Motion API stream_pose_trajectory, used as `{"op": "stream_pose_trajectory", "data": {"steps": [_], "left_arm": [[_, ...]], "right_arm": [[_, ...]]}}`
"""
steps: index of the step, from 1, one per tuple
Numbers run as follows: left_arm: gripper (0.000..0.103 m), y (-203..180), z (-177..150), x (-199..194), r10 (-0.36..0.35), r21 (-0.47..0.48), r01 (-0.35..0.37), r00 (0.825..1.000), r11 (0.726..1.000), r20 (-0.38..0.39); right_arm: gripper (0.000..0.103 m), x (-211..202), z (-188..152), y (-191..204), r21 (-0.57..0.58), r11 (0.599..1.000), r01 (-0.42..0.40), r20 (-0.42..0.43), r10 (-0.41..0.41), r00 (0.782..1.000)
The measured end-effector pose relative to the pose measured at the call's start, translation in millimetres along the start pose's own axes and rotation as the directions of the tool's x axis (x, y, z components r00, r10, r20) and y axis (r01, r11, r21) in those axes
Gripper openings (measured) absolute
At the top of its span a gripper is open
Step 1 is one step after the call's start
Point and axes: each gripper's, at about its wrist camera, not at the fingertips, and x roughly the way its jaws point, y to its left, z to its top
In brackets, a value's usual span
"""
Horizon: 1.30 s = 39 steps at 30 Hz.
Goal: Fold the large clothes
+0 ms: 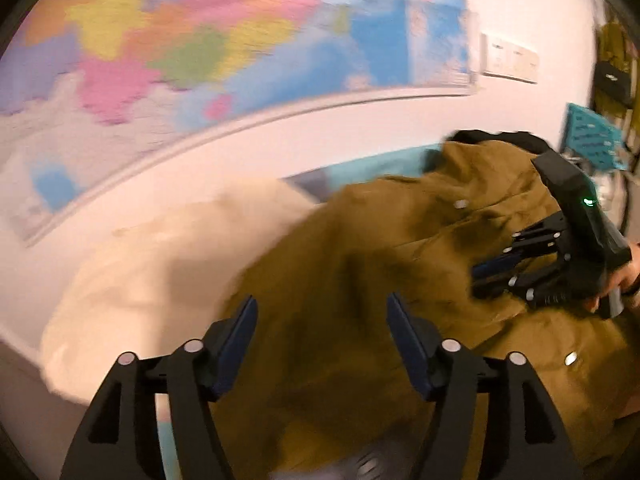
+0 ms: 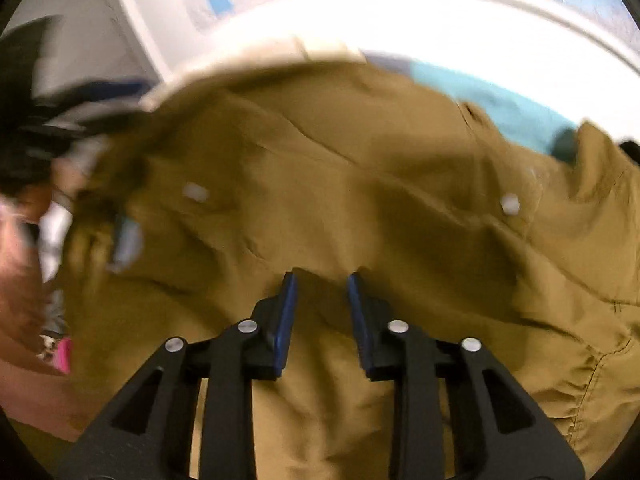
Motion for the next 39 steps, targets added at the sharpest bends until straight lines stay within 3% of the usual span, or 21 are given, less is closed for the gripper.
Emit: {"op": "stream_pose_trajectory", "data": {"steps": [2, 4, 5, 9, 11, 13, 14, 15, 16, 17, 21, 23, 25, 29, 30, 32, 34, 35, 39], "left_arm": [[0.073, 14, -18, -7, 0.057, -0.006, -0.057, 0.998, 0.998, -0.021], [0.073, 28, -40, -5, 0.092, -0.021, -0.094, 0.993, 0.995, -0.075], [0.073, 31, -47, -4, 0.106, -0.025, -0.109, 0.990, 0.994, -0.097], [0.070, 35, -83, -6, 0.137, 0.008, -0.137, 0.982, 0.991, -0.132], [0.067, 30, -96, -9, 0.139, 0.042, -0.135, 0.982, 0.990, -0.124], [0.059, 26, -104, -14, 0.129, 0.073, -0.122, 0.987, 0.990, -0.101], [0.043, 26, -108, -14, 0.139, 0.084, -0.131, 0.985, 0.988, -0.102], [0.033, 30, -109, -14, 0.146, 0.068, -0.139, 0.983, 0.988, -0.115], [0.020, 38, -109, -15, 0.121, 0.030, -0.118, 0.985, 0.993, -0.125], [0.015, 41, -105, -15, 0.095, -0.005, -0.096, 0.988, 0.995, -0.125], [0.013, 62, -86, -35, 0.014, -0.109, -0.023, 0.996, 0.994, -0.087], [0.013, 66, -75, -42, -0.035, -0.133, 0.024, 0.996, 0.991, -0.082], [0.012, 68, -66, -44, -0.063, -0.145, 0.050, 0.994, 0.988, -0.088], [0.012, 59, -54, -43, -0.090, -0.143, 0.075, 0.991, 0.987, -0.102], [0.011, 57, -52, -41, -0.095, -0.145, 0.079, 0.990, 0.986, -0.108], [0.011, 54, -52, -38, -0.110, -0.150, 0.093, 0.987, 0.984, -0.114], [0.011, 51, -51, -36, -0.124, -0.156, 0.105, 0.985, 0.982, -0.116], [0.011, 52, -51, -36, -0.128, -0.161, 0.108, 0.985, 0.981, -0.115], [0.014, 52, -34, -48, -0.173, -0.185, 0.161, 0.984, 0.969, -0.048]], "right_arm": [[0.024, -3, -3, -7, 0.037, 0.999, -0.012, 0.007, 0.011, 1.000], [0.035, -15, -6, -1, 0.032, 0.999, -0.012, 0.031, 0.011, 0.999], [0.035, -21, -7, 4, 0.020, 1.000, -0.020, 0.044, 0.019, 0.999], [0.051, -49, -8, 54, -0.098, 0.986, -0.133, 0.105, 0.143, 0.984], [0.051, -49, -6, 77, -0.148, 0.971, -0.187, 0.101, 0.203, 0.974], [0.052, -38, -6, 108, -0.204, 0.942, -0.265, 0.070, 0.284, 0.956], [0.052, -32, -5, 121, -0.220, 0.933, -0.285, 0.059, 0.305, 0.951], [0.053, -24, -5, 135, -0.239, 0.918, -0.316, 0.043, 0.336, 0.941], [0.053, -16, -7, 151, -0.258, 0.900, -0.352, 0.015, 0.368, 0.930], [0.053, -10, -8, 164, -0.274, 0.885, -0.377, 0.002, 0.393, 0.920], [0.079, 5, -17, 215, -0.330, 0.810, -0.485, -0.027, 0.505, 0.863], [0.087, 9, -21, 237, -0.331, 0.777, -0.535, -0.032, 0.557, 0.830], [0.089, 16, -21, 257, -0.340, 0.773, -0.535, -0.020, 0.563, 0.826], [0.089, 40, -26, 286, -0.325, 0.806, -0.494, -0.003, 0.522, 0.853], [0.088, 46, -26, 289, -0.309, 0.815, -0.490, -0.003, 0.514, 0.858], [0.068, 62, -27, 291, -0.273, 0.846, -0.458, -0.013, 0.473, 0.881], [0.011, 60, -29, 283, -0.272, 0.839, -0.471, -0.014, 0.486, 0.874], [0.006, 51, -28, 276, -0.272, 0.827, -0.491, 0.000, 0.511, 0.860], [0.006, -19, -16, 232, -0.276, 0.773, -0.571, 0.080, 0.611, 0.788]]}}
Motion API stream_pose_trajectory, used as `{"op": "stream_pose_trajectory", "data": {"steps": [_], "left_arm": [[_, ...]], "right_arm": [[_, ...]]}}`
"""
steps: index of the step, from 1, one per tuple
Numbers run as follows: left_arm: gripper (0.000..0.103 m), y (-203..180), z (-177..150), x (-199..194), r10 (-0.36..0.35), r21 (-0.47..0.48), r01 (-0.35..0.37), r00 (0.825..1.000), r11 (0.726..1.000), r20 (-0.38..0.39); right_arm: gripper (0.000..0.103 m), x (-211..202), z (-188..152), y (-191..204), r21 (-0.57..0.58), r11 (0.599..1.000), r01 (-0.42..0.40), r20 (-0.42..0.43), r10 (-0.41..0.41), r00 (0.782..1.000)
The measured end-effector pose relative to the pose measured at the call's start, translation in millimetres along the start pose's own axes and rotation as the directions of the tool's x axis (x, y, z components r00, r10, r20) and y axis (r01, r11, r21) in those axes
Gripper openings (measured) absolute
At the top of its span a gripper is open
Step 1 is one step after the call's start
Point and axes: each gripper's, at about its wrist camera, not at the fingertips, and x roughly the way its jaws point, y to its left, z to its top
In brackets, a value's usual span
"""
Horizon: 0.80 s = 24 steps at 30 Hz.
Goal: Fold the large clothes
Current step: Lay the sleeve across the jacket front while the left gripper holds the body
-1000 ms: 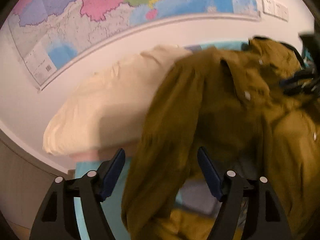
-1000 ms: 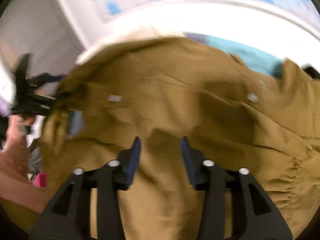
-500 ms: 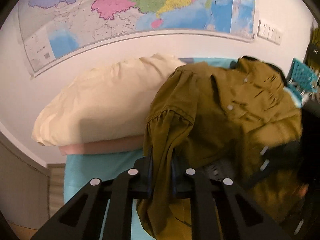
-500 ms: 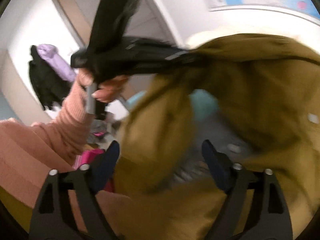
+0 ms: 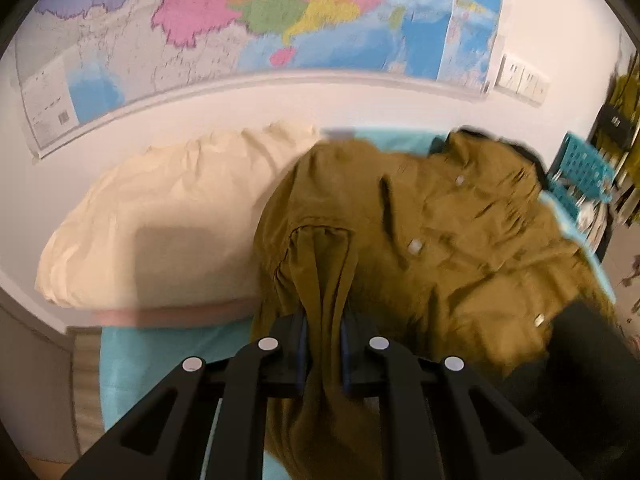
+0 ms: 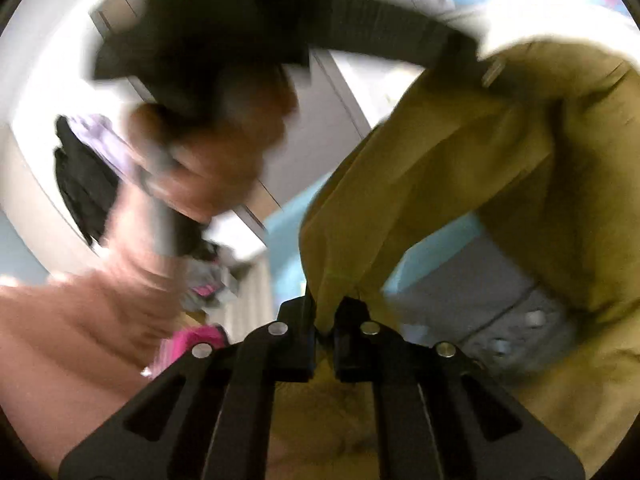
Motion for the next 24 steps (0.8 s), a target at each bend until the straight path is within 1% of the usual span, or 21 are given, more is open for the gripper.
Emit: {"op": "stream_pose_trajectory", "data": {"steps": [1, 3, 4, 5, 6, 7, 8, 9, 10, 12, 13, 14, 15, 16, 17, 18, 20, 21, 22, 23, 24], "left_arm": [[0.016, 0, 6, -4, -0.030, -0.009, 0.030, 0.999, 1.000, 0.016], [0.039, -6, 23, -18, -0.125, -0.035, 0.128, 0.989, 0.991, 0.078], [0.044, -11, 31, -26, -0.184, -0.023, 0.188, 0.975, 0.982, 0.121], [0.051, -16, 36, -32, -0.227, -0.004, 0.230, 0.962, 0.973, 0.155], [0.058, -24, 41, -41, -0.265, 0.024, 0.266, 0.942, 0.964, 0.206], [0.061, -32, 45, -48, -0.280, 0.050, 0.277, 0.926, 0.960, 0.251], [0.063, -38, 47, -51, -0.287, 0.066, 0.280, 0.917, 0.958, 0.276], [0.064, -44, 48, -52, -0.295, 0.080, 0.284, 0.909, 0.956, 0.294], [0.064, -52, 50, -48, -0.295, 0.094, 0.280, 0.908, 0.955, 0.297], [0.065, -63, 51, -34, -0.249, 0.107, 0.228, 0.930, 0.968, 0.271], [0.065, -69, 50, -23, -0.217, 0.113, 0.194, 0.943, 0.974, 0.252], [0.065, -75, 49, -8, -0.191, 0.121, 0.168, 0.957, 0.978, 0.220], [0.065, -79, 47, 8, -0.162, 0.127, 0.140, 0.969, 0.982, 0.186], [0.065, -82, 46, 20, -0.140, 0.126, 0.120, 0.977, 0.985, 0.162], [0.065, -81, 42, 40, -0.113, 0.118, 0.100, 0.987, 0.988, 0.115], [0.064, -81, 41, 58, -0.092, 0.106, 0.084, 0.993, 0.991, 0.073], [0.063, -75, 39, 85, -0.075, 0.078, 0.074, 0.997, 0.994, 0.010], [0.063, -74, 38, 96, -0.065, 0.073, 0.066, 0.998, 0.995, -0.013], [0.063, -74, 38, 106, -0.036, 0.075, 0.038, 0.999, 0.996, -0.027], [0.063, -73, 39, 111, -0.026, 0.075, 0.028, 0.999, 0.997, -0.033], [0.063, -73, 40, 115, -0.028, 0.074, 0.031, 0.999, 0.997, -0.039]], "right_arm": [[0.006, -29, 6, 1, -0.001, 1.000, -0.008, 0.043, 0.008, 0.999], [0.006, -83, 15, -2, 0.005, 1.000, 0.006, 0.117, -0.006, 0.993], [0.006, -108, 18, -2, 0.014, 1.000, 0.025, 0.146, -0.026, 0.989], [0.006, -142, 21, -7, 0.034, 0.998, 0.061, 0.195, -0.067, 0.978], [0.006, -161, 24, -13, 0.052, 0.995, 0.086, 0.211, -0.095, 0.973], [0.006, -185, 24, -20, 0.082, 0.989, 0.127, 0.229, -0.143, 0.963], [0.006, -215, 21, -31, 0.129, 0.979, 0.160, 0.259, -0.189, 0.947], [0.006, -234, 18, -42, 0.160, 0.972, 0.174, 0.270, -0.213, 0.939], [0.006, -256, 13, -55, 0.200, 0.958, 0.203, 0.272, -0.254, 0.928], [0.006, -287, -2, -82, 0.290, 0.921, 0.260, 0.262, -0.338, 0.904], [0.006, -296, -6, -97, 0.333, 0.900, 0.281, 0.244, -0.370, 0.896], [0.007, -302, -18, -112, 0.377, 0.882, 0.282, 0.227, -0.383, 0.895], [0.008, -310, -34, -135, 0.441, 0.842, 0.310, 0.191, -0.425, 0.885], [0.009, -308, -45, -147, 0.479, 0.810, 0.339, 0.153, -0.458, 0.876], [0.009, -308, -59, -164, 0.527, 0.772, 0.354, 0.120, -0.480, 0.869], [0.010, -311, -64, -178, 0.564, 0.746, 0.354, 0.102, -0.488, 0.867], [0.010, -309, -91, -201, 0.630, 0.699, 0.338, 0.082, -0.493, 0.866], [0.010, -315, -105, -213, 0.653, 0.685, 0.323, 0.088, -0.492, 0.866], [0.014, -317, -111, -216, 0.665, 0.677, 0.315, 0.091, -0.492, 0.866], [0.017, -318, -117, -215, 0.668, 0.680, 0.302, 0.106, -0.488, 0.866], [0.034, -314, -122, -208, 0.667, 0.683, 0.297, 0.116, -0.490, 0.864]]}}
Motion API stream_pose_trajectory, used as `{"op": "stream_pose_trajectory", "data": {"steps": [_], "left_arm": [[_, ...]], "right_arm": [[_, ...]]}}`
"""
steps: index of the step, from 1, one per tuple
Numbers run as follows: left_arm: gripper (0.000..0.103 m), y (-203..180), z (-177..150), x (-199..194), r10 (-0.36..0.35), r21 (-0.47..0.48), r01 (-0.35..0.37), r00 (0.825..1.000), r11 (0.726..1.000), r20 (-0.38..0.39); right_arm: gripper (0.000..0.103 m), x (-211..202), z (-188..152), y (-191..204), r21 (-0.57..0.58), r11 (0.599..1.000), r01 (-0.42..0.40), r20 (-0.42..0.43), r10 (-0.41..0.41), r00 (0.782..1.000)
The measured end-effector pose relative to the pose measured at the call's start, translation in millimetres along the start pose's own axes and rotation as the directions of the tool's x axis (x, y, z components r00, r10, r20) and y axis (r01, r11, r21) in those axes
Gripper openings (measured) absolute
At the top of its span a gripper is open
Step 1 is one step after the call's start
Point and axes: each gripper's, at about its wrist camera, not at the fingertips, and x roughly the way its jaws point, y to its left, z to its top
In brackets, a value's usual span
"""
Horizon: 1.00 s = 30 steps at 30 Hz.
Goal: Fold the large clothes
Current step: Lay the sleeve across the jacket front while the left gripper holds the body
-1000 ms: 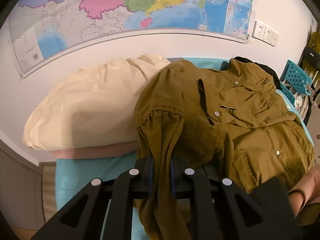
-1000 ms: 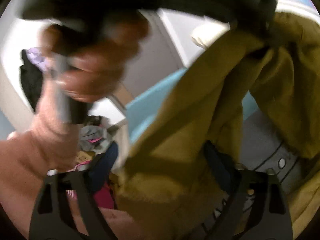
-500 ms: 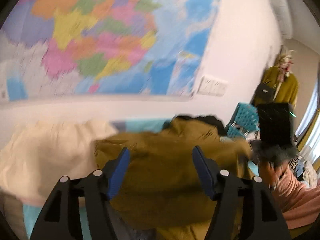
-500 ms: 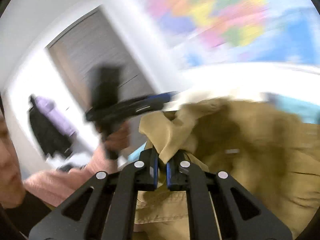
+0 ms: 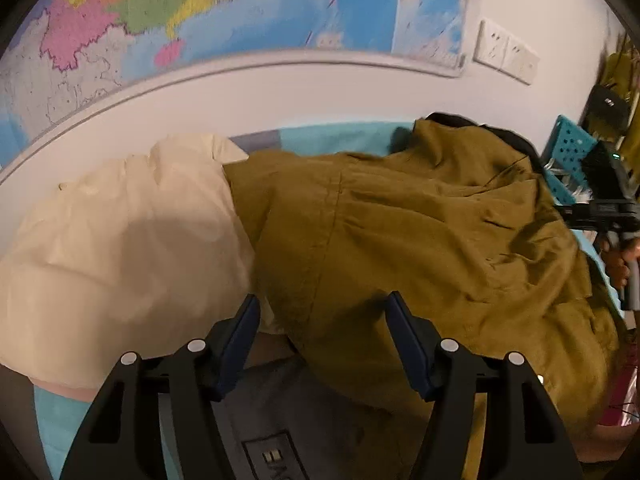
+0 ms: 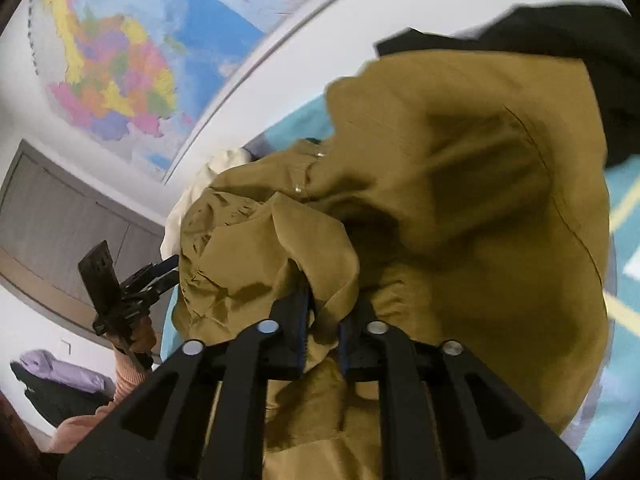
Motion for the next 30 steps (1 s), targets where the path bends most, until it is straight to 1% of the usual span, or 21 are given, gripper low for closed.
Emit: {"op": "stream_pose_trajectory", "data": {"steps": [1, 2, 3, 5, 6, 8, 9, 11, 12, 13, 14, 15, 18, 20, 21, 23, 24, 26, 27, 29, 30], "left_arm": [[0.063, 1, 2, 2, -0.002, 0.001, 0.002, 1.000, 1.000, 0.004], [0.063, 1, 4, 2, 0.005, 0.005, -0.005, 1.000, 1.000, 0.012], [0.063, 1, 6, 3, 0.017, 0.009, -0.017, 1.000, 1.000, 0.019], [0.063, 0, 10, 8, 0.032, 0.014, -0.032, 0.999, 0.999, 0.019], [0.063, -2, 11, 12, 0.045, 0.018, -0.045, 0.999, 0.999, 0.017], [0.063, -6, 12, 19, 0.091, 0.029, -0.091, 0.996, 0.995, 0.011], [0.063, -8, 12, 23, 0.107, 0.037, -0.107, 0.994, 0.994, 0.008], [0.063, -12, 13, 29, 0.133, 0.052, -0.133, 0.991, 0.990, 0.007], [0.063, -13, 13, 32, 0.146, 0.057, -0.146, 0.989, 0.988, 0.008], [0.063, -14, 13, 34, 0.150, 0.060, -0.151, 0.989, 0.987, 0.010], [0.063, -15, 12, 34, 0.157, 0.061, -0.157, 0.988, 0.986, 0.014], [0.063, -15, 12, 34, 0.164, 0.060, -0.165, 0.986, 0.985, 0.016], [0.063, -15, 9, 32, 0.187, 0.061, -0.188, 0.982, 0.980, 0.016], [0.063, -17, 7, 29, 0.205, 0.068, -0.206, 0.979, 0.976, 0.024], [0.063, -18, 7, 26, 0.206, 0.068, -0.208, 0.978, 0.976, 0.030], [0.063, -23, 8, 20, 0.238, 0.064, -0.242, 0.969, 0.968, 0.059], [0.063, -27, 9, 16, 0.261, 0.066, -0.266, 0.962, 0.962, 0.081], [0.063, -35, 11, 7, 0.274, 0.067, -0.283, 0.955, 0.957, 0.118], [0.063, -41, 11, 3, 0.268, 0.075, -0.280, 0.954, 0.957, 0.137], [0.063, -56, 10, -1, 0.238, 0.109, -0.258, 0.957, 0.960, 0.165], [0.063, -62, 9, -1, 0.220, 0.125, -0.242, 0.961, 0.962, 0.165]], "right_arm": [[0.069, -7, -6, 4, -0.006, 1.000, 0.021, 0.011, -0.021, 1.000], [0.082, -16, -12, 9, -0.027, 0.998, 0.056, 0.036, -0.056, 0.998], [0.086, -22, -14, 15, -0.047, 0.998, 0.045, 0.049, -0.043, 0.998], [0.086, -35, -27, 19, -0.090, 0.996, -0.010, 0.054, 0.015, 0.998], [0.087, -41, -28, 12, -0.107, 0.994, -0.017, 0.049, 0.022, 0.999], [0.090, -39, -43, 21, -0.166, 0.986, -0.013, 0.021, 0.017, 1.000], [0.091, -33, -49, 23, -0.190, 0.982, 0.017, 0.012, -0.015, 1.000], [0.088, -26, -58, 19, -0.203, 0.978, 0.055, -0.006, -0.057, 0.998], [0.068, -20, -57, 20, -0.205, 0.977, 0.051, -0.013, -0.054, 0.998], [0.032, -19, -56, 18, -0.205, 0.978, 0.040, -0.024, -0.046, 0.999], [0.015, -25, -54, 17, -0.206, 0.978, 0.033, -0.018, -0.038, 0.999], [0.005, -35, -50, 17, -0.206, 0.978, 0.031, 0.015, -0.028, 0.999], [0.005, -74, -31, 11, -0.162, 0.986, -0.024, 0.098, 0.040, 0.994], [0.005, -99, -15, 1, -0.141, 0.989, 0.032, 0.153, -0.010, 0.988], [0.005, -100, -8, -2, -0.123, 0.991, 0.058, 0.158, -0.038, 0.987], [0.005, -96, 4, -19, -0.083, 0.990, 0.114, 0.120, -0.103, 0.987], [0.010, -89, 8, -26, -0.051, 0.990, 0.134, 0.099, -0.128, 0.987], [0.027, -72, 15, -53, 0.053, 0.985, 0.167, 0.027, -0.168, 0.985], [0.040, -70, 15, -62, 0.069, 0.981, 0.179, 0.030, -0.181, 0.983], [0.043, -71, 12, -68, 0.090, 0.983, 0.162, 0.045, -0.167, 0.985], [0.052, -73, 9, -68, 0.086, 0.988, 0.128, 0.060, -0.134, 0.989]]}}
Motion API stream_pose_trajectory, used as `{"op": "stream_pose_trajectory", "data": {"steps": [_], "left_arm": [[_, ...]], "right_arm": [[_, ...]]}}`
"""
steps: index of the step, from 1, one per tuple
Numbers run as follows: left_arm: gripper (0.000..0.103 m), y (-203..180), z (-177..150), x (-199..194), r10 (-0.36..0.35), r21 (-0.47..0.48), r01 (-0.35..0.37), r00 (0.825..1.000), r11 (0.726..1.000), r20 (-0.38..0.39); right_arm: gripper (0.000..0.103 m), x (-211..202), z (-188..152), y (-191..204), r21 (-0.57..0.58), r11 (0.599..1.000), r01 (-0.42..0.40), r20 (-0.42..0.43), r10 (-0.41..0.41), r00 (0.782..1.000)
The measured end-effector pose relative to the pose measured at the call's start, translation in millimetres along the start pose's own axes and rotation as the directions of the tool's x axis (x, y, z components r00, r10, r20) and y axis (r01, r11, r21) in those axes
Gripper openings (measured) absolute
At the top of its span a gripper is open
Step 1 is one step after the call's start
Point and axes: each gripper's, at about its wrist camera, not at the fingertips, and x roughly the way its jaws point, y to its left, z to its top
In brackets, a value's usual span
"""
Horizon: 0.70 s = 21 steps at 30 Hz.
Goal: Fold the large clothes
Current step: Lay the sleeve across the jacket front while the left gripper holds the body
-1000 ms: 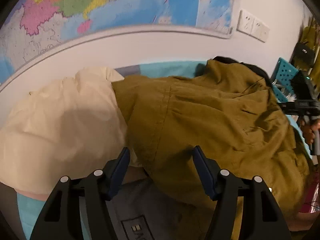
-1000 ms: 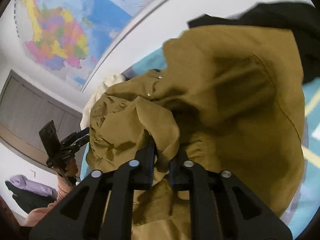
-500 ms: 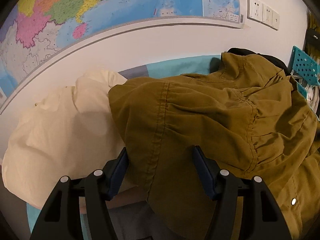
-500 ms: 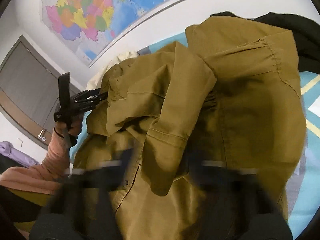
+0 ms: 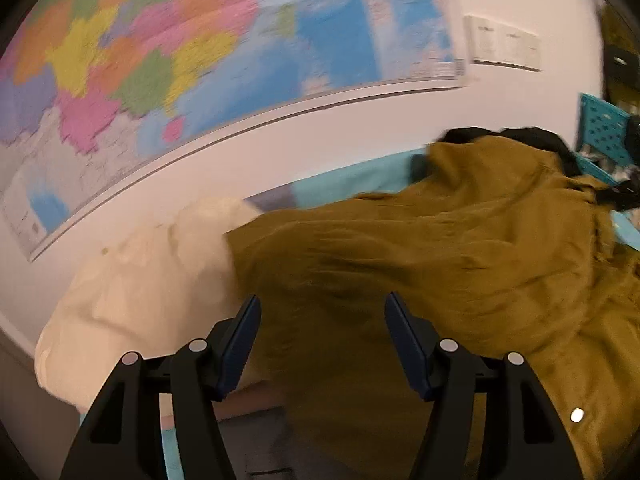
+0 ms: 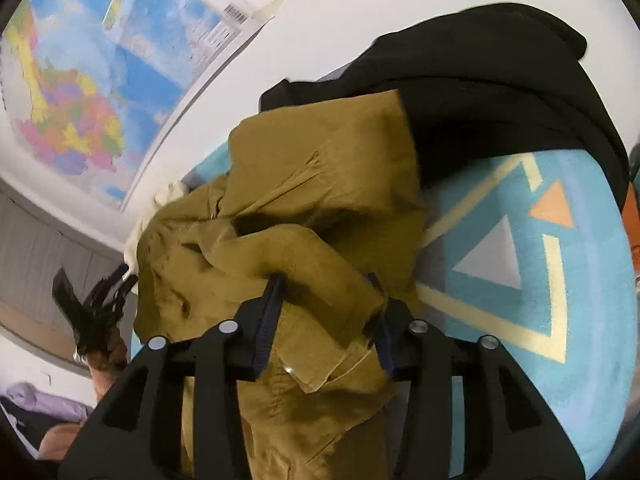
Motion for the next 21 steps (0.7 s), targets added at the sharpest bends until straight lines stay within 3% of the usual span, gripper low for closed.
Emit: {"op": "stream_pose_trajectory", "data": {"steps": [1, 2, 5, 6, 7, 8, 9, 13, 15, 18, 21], "left_arm": [[0.063, -8, -1, 1, -0.026, 0.016, 0.026, 1.000, 1.000, -0.003], [0.063, -12, -3, 3, -0.045, 0.024, 0.045, 0.999, 0.999, -0.008], [0.063, -24, -10, 22, -0.062, 0.045, 0.065, 0.996, 0.997, -0.066], [0.063, -26, -13, 31, -0.057, 0.046, 0.062, 0.994, 0.997, -0.092], [0.063, -26, -16, 39, -0.049, 0.045, 0.055, 0.992, 0.997, -0.113], [0.063, -24, -18, 46, -0.043, 0.040, 0.048, 0.992, 0.998, -0.121], [0.062, -21, -20, 50, -0.048, 0.028, 0.052, 0.991, 0.998, -0.127], [0.055, -9, -24, 51, -0.041, -0.003, 0.041, 0.992, 0.999, -0.123], [0.049, -6, -25, 50, -0.017, 0.005, 0.017, 0.992, 1.000, -0.123], [0.048, -3, -27, 51, -0.005, 0.010, 0.006, 0.992, 1.000, -0.123], [0.048, -7, -29, 52, 0.028, 0.029, -0.024, 0.992, 0.999, -0.119]], "right_arm": [[0.068, -4, -4, 1, -0.004, 0.999, -0.032, 0.024, 0.032, 0.999], [0.073, -8, -8, 3, -0.011, 0.999, -0.053, 0.043, 0.054, 0.998], [0.076, -12, -25, 7, -0.053, 0.995, -0.082, 0.056, 0.085, 0.995], [0.068, -7, -32, 11, -0.077, 0.996, -0.053, 0.044, 0.056, 0.997], [0.046, -1, -36, 16, -0.104, 0.994, -0.027, 0.021, 0.029, 0.999], [0.030, 1, -36, 17, -0.123, 0.992, -0.018, 0.002, 0.018, 1.000], [0.003, -1, -37, 23, -0.148, 0.989, -0.018, -0.005, 0.017, 1.000], [0.003, -57, -25, 45, -0.202, 0.969, -0.142, 0.100, 0.165, 0.981], [0.003, -81, -14, 39, -0.173, 0.974, -0.148, 0.146, 0.174, 0.974], [0.003, -62, -5, 23, -0.127, 0.992, -0.003, 0.101, 0.016, 0.995], [0.004, -17, -10, 6, -0.118, 0.989, 0.089, -0.018, -0.092, 0.996]]}}
